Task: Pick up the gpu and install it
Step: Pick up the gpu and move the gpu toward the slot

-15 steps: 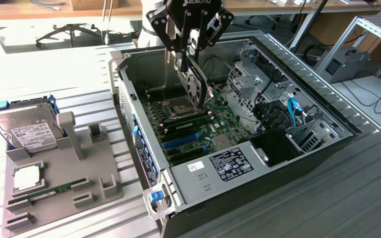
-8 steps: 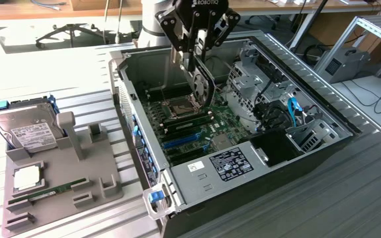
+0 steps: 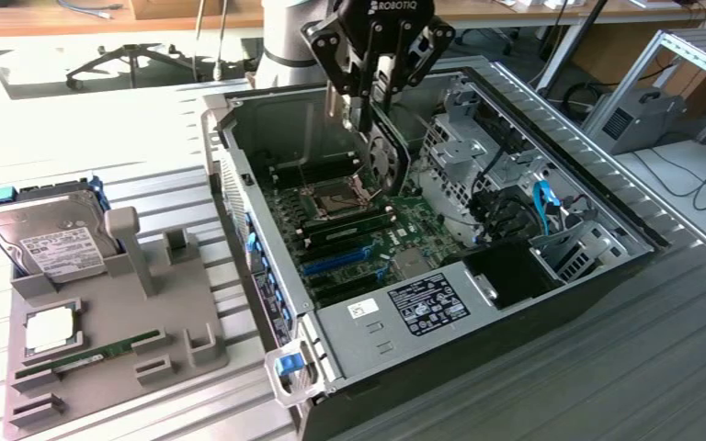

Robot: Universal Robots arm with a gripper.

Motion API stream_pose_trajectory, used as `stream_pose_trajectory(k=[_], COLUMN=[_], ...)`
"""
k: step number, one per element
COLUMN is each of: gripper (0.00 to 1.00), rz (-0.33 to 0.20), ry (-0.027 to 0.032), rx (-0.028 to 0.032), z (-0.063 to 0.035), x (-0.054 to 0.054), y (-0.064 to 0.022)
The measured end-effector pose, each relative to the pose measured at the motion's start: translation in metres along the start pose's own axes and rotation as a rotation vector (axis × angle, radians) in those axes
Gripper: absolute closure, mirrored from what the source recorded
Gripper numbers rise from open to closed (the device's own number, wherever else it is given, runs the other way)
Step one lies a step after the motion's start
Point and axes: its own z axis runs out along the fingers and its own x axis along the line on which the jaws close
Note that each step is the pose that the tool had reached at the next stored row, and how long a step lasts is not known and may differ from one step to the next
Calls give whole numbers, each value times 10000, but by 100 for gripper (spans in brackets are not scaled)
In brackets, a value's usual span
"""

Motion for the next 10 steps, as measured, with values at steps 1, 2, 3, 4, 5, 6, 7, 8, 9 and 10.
stream_pose_trajectory(k=[1,2,3,4,5,6,7,8,9,10], gripper=[74,74,74,74,74,74,74,74,74,74], rz=[0,-1,0,0,0,-2,-1,-1,-1,-1], ry=[0,1,1,1,1,2,6,9,12,18], rx=[0,2,1,2,2,3,5,8,11,12], z=[2,3,5,7,11,17,26,37,44,51], x=[-11,-23,-34,-46,-61,-74,-96,-117,-134,-153], y=[1,1,2,3,3,4,6,7,9,10])
